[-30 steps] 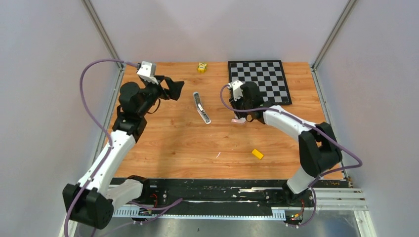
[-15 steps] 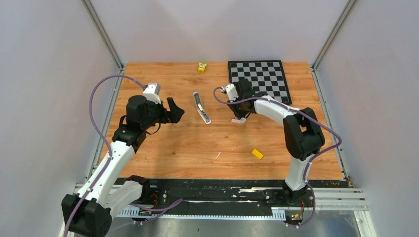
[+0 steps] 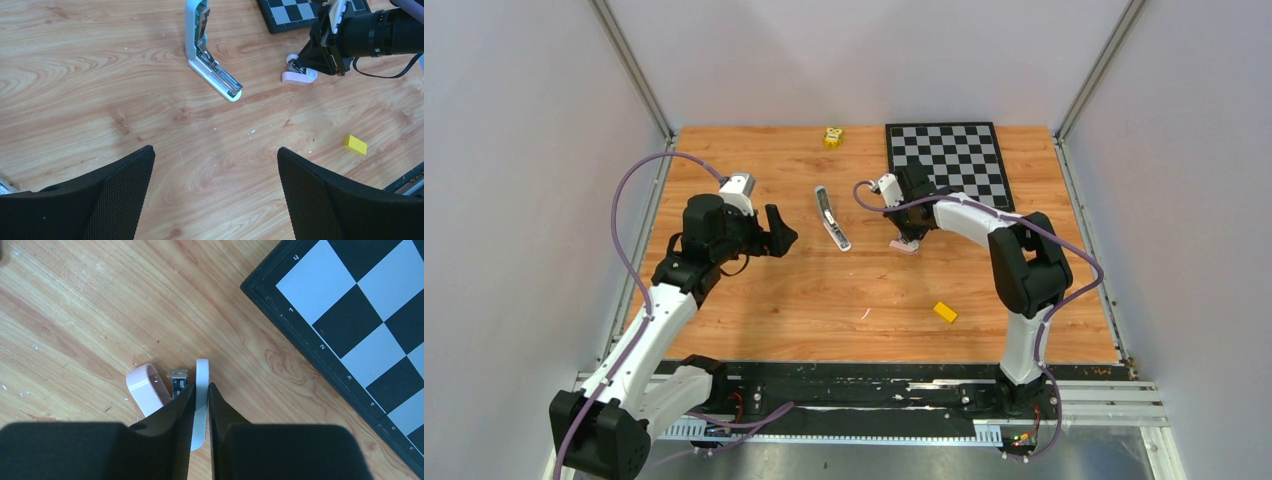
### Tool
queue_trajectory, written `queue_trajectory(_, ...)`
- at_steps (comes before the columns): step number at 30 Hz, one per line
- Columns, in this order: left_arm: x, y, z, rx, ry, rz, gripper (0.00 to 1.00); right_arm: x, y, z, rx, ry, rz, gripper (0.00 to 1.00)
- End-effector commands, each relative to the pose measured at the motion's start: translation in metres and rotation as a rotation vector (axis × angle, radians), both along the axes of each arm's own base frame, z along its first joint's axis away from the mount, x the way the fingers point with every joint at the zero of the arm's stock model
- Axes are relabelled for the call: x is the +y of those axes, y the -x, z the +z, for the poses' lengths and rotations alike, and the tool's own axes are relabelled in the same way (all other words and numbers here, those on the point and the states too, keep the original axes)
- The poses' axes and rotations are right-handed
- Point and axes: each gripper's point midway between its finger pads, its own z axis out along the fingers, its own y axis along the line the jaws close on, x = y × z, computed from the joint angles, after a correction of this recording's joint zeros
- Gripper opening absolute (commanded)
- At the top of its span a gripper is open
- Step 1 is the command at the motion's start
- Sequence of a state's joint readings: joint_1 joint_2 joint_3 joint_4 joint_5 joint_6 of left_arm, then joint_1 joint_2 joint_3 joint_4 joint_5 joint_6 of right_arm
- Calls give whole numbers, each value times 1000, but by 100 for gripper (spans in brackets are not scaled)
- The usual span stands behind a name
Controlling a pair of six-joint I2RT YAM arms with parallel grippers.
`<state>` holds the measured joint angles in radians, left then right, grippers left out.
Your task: Load the staples into the stapler
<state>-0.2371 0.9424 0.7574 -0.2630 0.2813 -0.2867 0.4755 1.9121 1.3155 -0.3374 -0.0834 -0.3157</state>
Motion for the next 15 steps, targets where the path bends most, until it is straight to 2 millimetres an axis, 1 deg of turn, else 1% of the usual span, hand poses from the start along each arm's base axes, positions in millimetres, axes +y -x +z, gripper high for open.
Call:
queue_trajectory(1,-2,-3,9,-14,2,-17,93,-14,7,-14,70,48,-9,15)
queue_trajectory(5,-8,-5,12,10,36,-24,89,-8,9,-5,82,10,-44,1)
queue_trajectory(7,-12,-5,17,24,68,-30,86,-3,12,7,83,-38,-79,0)
queue_trajectory(11,-22,-7,26,53,151,-30,81,15,28,31,101,-183,-158,0)
queue_trajectory(15,-34,-9,31,82,249,-33,77,32,42,59,73,-325,-261,0)
